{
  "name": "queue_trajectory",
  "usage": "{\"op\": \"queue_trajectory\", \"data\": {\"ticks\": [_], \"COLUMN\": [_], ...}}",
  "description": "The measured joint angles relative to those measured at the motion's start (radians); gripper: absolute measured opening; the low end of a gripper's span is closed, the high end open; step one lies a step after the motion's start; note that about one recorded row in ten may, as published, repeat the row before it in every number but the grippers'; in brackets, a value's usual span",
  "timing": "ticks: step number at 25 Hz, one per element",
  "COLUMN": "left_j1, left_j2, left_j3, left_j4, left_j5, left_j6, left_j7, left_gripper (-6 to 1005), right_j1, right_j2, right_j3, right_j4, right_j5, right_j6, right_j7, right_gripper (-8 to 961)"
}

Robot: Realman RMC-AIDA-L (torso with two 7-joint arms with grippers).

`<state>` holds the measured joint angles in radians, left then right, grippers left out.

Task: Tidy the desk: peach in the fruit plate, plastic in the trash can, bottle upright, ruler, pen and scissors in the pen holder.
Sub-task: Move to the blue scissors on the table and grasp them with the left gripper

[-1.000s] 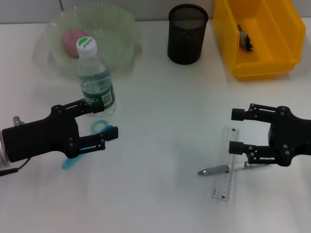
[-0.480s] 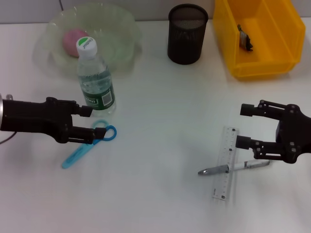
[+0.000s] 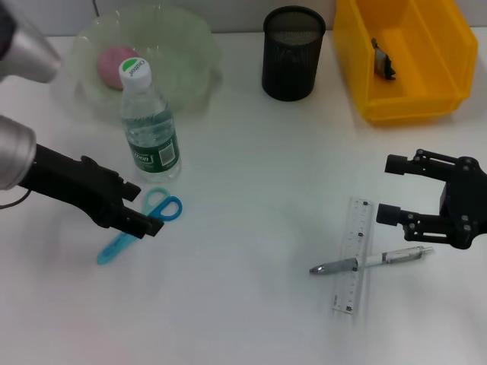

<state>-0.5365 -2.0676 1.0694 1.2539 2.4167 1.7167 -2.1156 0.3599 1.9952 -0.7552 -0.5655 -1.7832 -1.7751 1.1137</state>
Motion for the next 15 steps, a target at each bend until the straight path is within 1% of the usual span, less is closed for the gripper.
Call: {"op": "queue_trajectory", "data": {"ticks": [2, 3, 4, 7, 10, 11, 13, 15], "left_j1": [-0.014, -0.027, -0.027, -0.037, -0.045, -0.045, -0.057, -0.062], "left_j2": [-0.002, -0.002, -0.002, -0.004, -0.005, -0.005, -0.006, -0.006], "left_j3": [0.046, 0.089, 0.089, 0.140, 0.182, 0.182, 0.228, 0.244], "left_j4": [0.011, 0.019, 0.019, 0.027, 0.032, 0.032, 0.033, 0.033], "left_j5": [0.033, 0.058, 0.058, 0.085, 0.119, 0.119, 0.155, 0.167], "left_j6": [0.000, -0.003, -0.003, -0.015, -0.030, -0.030, -0.045, -0.048], "left_j7": [-0.049, -0.095, -0.095, -0.142, -0.173, -0.173, -0.208, -0.221], "left_gripper": [783, 783, 783, 783, 783, 782, 782, 782], "right_j1": [0.002, 0.005, 0.005, 0.007, 0.007, 0.006, 0.004, 0.003], "right_j2": [-0.002, -0.003, -0.003, -0.004, -0.004, -0.004, -0.002, -0.002], "right_j3": [0.000, 0.000, 0.000, 0.000, 0.000, -0.001, -0.001, -0.001], "right_j4": [-0.002, -0.009, -0.009, -0.020, -0.021, -0.021, -0.021, -0.021], "right_j5": [-0.019, -0.051, -0.051, -0.094, -0.099, -0.099, -0.099, -0.099], "right_j6": [-0.001, -0.001, -0.001, 0.009, 0.024, 0.026, 0.027, 0.027], "right_j7": [0.000, 0.000, 0.000, 0.000, 0.000, -0.001, -0.001, -0.001], "right_gripper": [787, 787, 787, 787, 787, 787, 787, 787]}}
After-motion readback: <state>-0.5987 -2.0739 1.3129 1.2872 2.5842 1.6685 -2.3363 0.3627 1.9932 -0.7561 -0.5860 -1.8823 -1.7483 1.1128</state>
